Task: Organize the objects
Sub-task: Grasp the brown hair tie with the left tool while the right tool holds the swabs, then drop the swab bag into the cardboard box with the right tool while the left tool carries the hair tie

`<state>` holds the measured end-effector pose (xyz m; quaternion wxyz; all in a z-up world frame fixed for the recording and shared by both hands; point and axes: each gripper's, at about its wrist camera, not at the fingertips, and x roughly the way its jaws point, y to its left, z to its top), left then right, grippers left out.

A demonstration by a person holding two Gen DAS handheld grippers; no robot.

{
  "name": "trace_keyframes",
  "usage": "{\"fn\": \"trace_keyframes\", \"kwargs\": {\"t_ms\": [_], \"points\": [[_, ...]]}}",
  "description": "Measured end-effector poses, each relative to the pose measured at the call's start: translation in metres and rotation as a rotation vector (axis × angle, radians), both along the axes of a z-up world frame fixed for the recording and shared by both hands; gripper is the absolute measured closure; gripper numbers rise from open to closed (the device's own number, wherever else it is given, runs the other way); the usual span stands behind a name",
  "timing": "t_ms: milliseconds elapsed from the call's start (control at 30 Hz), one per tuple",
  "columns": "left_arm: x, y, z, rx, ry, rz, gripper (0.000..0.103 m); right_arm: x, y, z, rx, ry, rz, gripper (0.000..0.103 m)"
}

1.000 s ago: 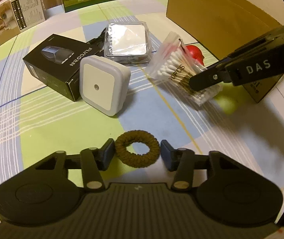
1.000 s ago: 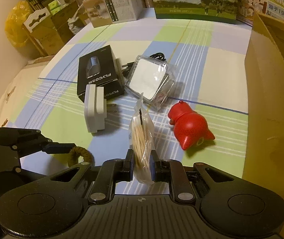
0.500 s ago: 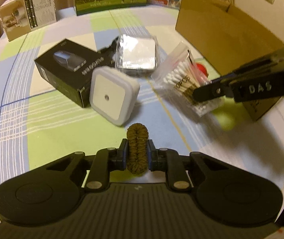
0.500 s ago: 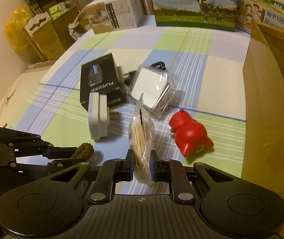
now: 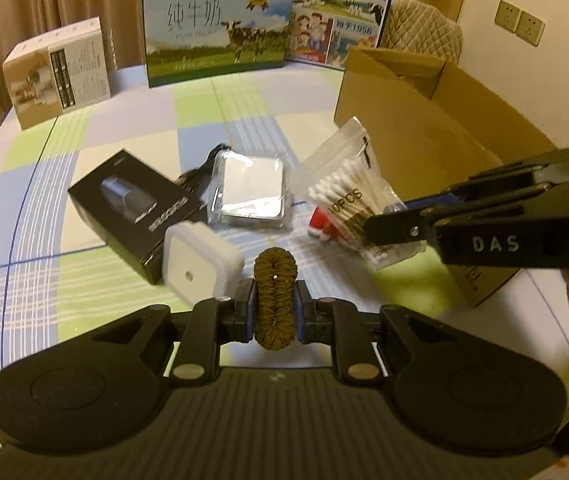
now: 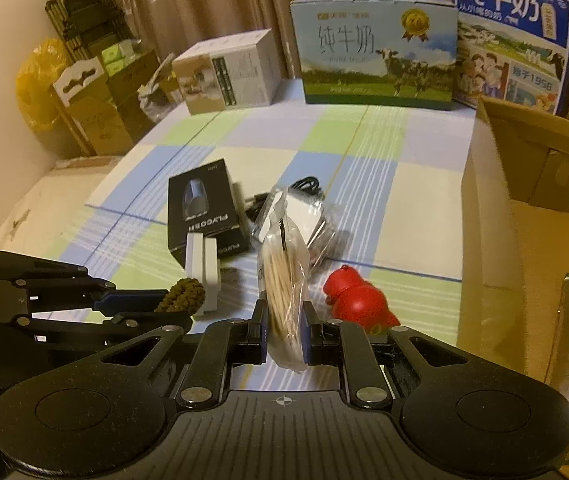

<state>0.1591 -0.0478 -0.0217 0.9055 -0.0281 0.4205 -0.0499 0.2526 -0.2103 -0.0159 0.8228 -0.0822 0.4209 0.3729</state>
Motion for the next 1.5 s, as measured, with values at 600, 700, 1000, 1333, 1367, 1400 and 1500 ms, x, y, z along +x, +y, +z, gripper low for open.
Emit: {"fn": "trace_keyframes", "kwargs": {"t_ms": [600,700,1000,1333,1367,1400,1500], "points": [[0.005,-0.02,0.031,-0.042,-0.078,0.056,0.088,-0.007,-0.032,0.029,0.072,-0.094,-0.065,0.091],[0.009,-0.027,0.04,-0.055,-0.106,0.056,0.088,-0.005,-0.039,0.042,0.094,-0.143,-0.091,0.091],[0.025,-0.065,0.069,-0.108,-0.174,0.0,0.088,0.007,-0.091,0.085,0.126,-0.321,-0.352,0.091],[0.05,-0.118,0.079,-0.22,-0.191,-0.088,0.088,0.023,-0.15,0.075,0.087,-0.302,-0.571,0.091],[0.054,-0.126,0.078,-0.218,-0.187,-0.104,0.088,0.024,-0.154,0.074,0.084,-0.295,-0.582,0.091],[0.056,-0.132,0.078,-0.214,-0.184,-0.117,0.088,0.024,-0.158,0.072,0.079,-0.29,-0.592,0.091],[0.065,-0.151,0.074,-0.2,-0.177,-0.154,0.087,0.025,-0.169,0.069,0.073,-0.274,-0.627,0.091]]}}
